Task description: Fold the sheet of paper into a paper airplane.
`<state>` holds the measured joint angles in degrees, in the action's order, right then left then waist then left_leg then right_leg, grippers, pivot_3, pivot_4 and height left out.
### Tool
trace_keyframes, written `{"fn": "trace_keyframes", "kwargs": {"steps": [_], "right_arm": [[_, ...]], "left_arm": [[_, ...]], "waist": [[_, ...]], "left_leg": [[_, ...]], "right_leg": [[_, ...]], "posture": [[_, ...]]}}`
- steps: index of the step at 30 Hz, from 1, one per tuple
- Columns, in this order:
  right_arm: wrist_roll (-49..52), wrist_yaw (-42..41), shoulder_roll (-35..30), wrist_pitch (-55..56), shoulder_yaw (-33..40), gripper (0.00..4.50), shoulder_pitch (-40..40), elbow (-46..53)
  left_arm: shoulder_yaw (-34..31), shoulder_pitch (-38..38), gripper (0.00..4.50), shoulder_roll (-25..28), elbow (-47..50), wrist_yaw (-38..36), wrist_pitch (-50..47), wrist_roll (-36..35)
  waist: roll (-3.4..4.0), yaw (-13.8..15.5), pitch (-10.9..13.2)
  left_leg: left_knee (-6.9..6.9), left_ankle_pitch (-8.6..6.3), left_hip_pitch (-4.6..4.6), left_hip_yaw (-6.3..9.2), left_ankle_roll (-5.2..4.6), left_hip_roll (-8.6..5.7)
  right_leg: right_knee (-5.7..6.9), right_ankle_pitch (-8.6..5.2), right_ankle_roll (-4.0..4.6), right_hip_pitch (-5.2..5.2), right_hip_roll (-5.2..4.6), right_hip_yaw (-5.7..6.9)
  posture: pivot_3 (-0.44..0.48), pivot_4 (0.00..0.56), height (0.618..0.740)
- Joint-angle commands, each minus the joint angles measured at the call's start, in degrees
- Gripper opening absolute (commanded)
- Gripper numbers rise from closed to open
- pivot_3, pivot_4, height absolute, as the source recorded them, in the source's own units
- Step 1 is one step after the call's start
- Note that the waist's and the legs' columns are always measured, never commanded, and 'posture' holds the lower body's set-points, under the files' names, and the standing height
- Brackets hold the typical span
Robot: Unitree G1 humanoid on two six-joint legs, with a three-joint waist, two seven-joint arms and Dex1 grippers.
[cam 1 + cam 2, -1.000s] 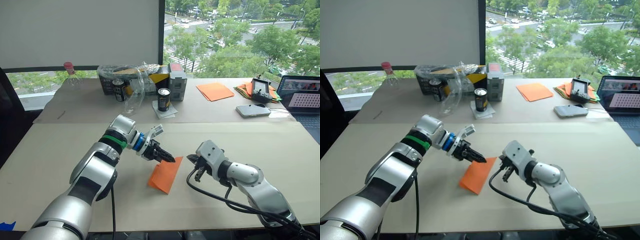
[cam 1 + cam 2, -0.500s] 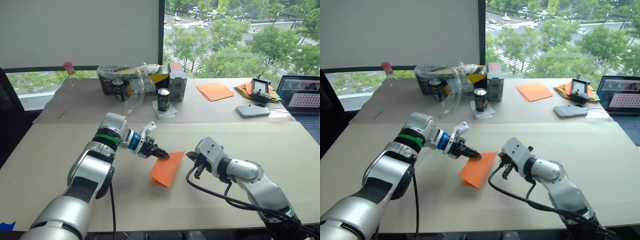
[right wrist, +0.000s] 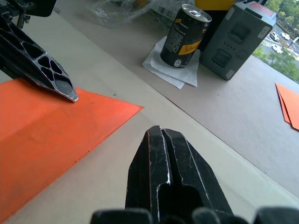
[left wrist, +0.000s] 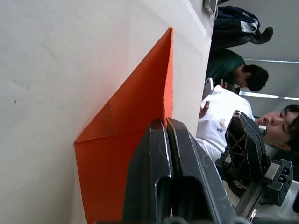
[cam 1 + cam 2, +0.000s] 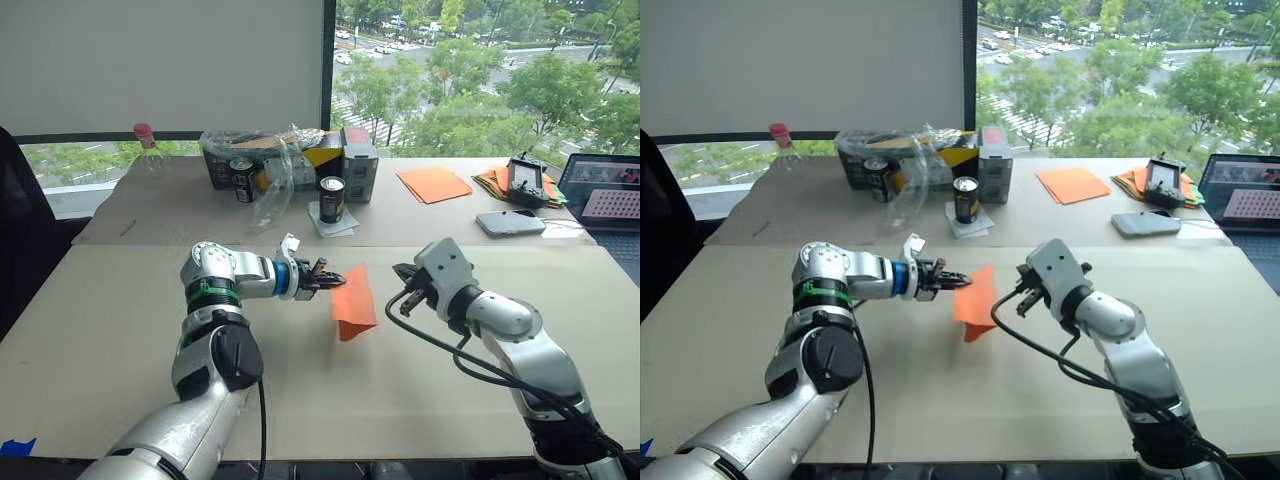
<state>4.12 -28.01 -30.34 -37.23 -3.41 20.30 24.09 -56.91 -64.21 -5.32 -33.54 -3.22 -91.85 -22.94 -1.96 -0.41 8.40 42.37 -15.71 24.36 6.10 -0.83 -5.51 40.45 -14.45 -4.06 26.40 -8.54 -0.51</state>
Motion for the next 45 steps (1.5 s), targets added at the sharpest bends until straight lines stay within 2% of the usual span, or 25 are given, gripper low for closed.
{"fn": "trace_keyframes", "kwargs": {"steps": [1, 5, 10, 25, 28, 36, 38, 39, 42, 43, 45], "right_arm": [[0.0, 0.3, 0.0, 1.9, 1.3, 0.00, 1.2, 0.8], [0.0, 0.4, 0.4, 2.0, 0.7, 0.00, 1.5, 0.6], [0.1, 0.2, 1.1, 1.9, 0.1, 0.00, 1.9, 0.5], [-0.4, -0.3, 1.8, 1.9, -1.4, 0.00, 2.5, 0.4], [-0.3, -0.7, 1.8, 1.9, -2.1, 0.00, 2.8, 0.4], [2.5, -3.8, 2.6, 1.6, -3.1, 0.00, 3.4, 0.4], [2.7, -4.6, 2.6, 1.9, -3.6, 0.00, 3.8, -0.1], [2.7, -5.1, 2.6, 2.2, -4.0, 0.00, 4.1, -0.5], [2.6, -6.3, 2.7, 3.1, -5.0, 0.00, 4.9, -1.8], [2.6, -6.7, 2.8, 3.4, -5.3, 0.00, 5.1, -2.3], [2.5, -7.3, 3.2, 4.2, -5.8, 0.00, 5.8, -3.5]], "left_arm": [[-8.7, 0.7, 0.07, -8.7, 15.0, 11.6, -0.6, -3.1], [-14.0, -0.3, 0.07, -15.2, 24.1, 20.3, -0.6, -3.3], [-17.3, -1.1, 0.07, -19.2, 27.4, 25.6, -0.6, -7.0], [-16.5, 2.4, 0.07, -19.7, 24.0, 33.3, -0.6, -17.1], [-14.3, 3.7, 0.83, -18.1, 23.6, 34.7, -0.6, -21.3], [-10.8, 5.7, 3.50, -9.8, 22.6, 41.8, -0.6, -31.6], [-8.8, 7.2, 4.23, -6.7, 22.8, 44.1, -0.6, -35.1], [-6.3, 8.8, 4.48, -3.4, 22.6, 44.4, -0.6, -37.9], [2.5, 13.7, 4.48, 6.5, 21.7, 42.4, -0.6, -43.9], [6.5, 15.7, 4.48, 11.2, 21.9, 39.5, -0.6, -44.8], [17.0, 19.9, 4.48, 22.2, 26.2, 28.7, -0.6, -42.6]], "waist": [[-0.18, -0.6, 0.1], [-0.18, -0.5, 0.1], [-0.21, 0.5, 0.1], [-0.21, 0.9, 0.1], [-0.21, 1.0, 0.1], [-0.21, 0.9, 0.1], [-0.21, 0.7, 0.1], [-0.21, 0.6, 0.1], [-0.22, 0.1, 0.1], [-0.28, 0.0, 0.1], [-0.30, -0.9, 0.1]], "left_leg": [[0.05, 0.00, 0.06, -0.03, 0.02, 0.01], [0.03, -0.02, 0.03, -0.21, 0.20, 0.15], [0.47, -0.08, 0.25, -0.16, 0.16, 0.08], [0.58, -0.11, 0.40, -0.17, 0.15, 0.00], [0.59, -0.11, 0.44, -0.16, 0.16, 0.01], [0.61, -0.11, 0.48, -0.16, 0.16, 0.01], [0.61, -0.11, 0.47, -0.17, 0.16, 0.01], [0.60, -0.11, 0.46, -0.17, 0.16, 0.01], [0.59, -0.12, 0.43, -0.19, 0.18, 0.01], [0.60, -0.11, 0.46, -0.18, 0.21, 0.02], [0.63, -0.08, 0.50, -0.20, 0.30, 0.06]], "right_leg": [[0.08, 0.00, 0.00, 0.10, 0.02, -0.01], [0.45, 0.00, 0.01, 0.35, 0.11, -0.18], [0.56, 0.00, 0.01, 0.39, 0.10, -0.09], [0.64, 0.00, 0.01, 0.55, 0.06, -0.13], [0.65, 0.00, 0.01, 0.58, 0.07, -0.13], [0.65, 0.01, 0.01, 0.61, 0.07, -0.15], [0.67, 0.01, 0.01, 0.62, 0.07, -0.15], [0.68, 0.01, 0.01, 0.62, 0.07, -0.17], [0.75, 0.01, 0.01, 0.65, 0.08, -0.22], [0.79, 0.01, 0.02, 0.71, 0.10, -0.22], [1.07, 0.00, 0.04, 0.90, 0.14, -0.26]], "posture": [[0.000, 0.150, 0.670], [0.000, 0.150, 0.670], [0.000, 0.150, 0.670], [0.000, 0.150, 0.670], [0.000, 0.150, 0.670], [0.000, 0.150, 0.670], [0.000, 0.150, 0.670], [0.000, 0.150, 0.670], [0.000, 0.150, 0.670], [0.000, 0.150, 0.670], [0.000, 0.150, 0.670]]}}
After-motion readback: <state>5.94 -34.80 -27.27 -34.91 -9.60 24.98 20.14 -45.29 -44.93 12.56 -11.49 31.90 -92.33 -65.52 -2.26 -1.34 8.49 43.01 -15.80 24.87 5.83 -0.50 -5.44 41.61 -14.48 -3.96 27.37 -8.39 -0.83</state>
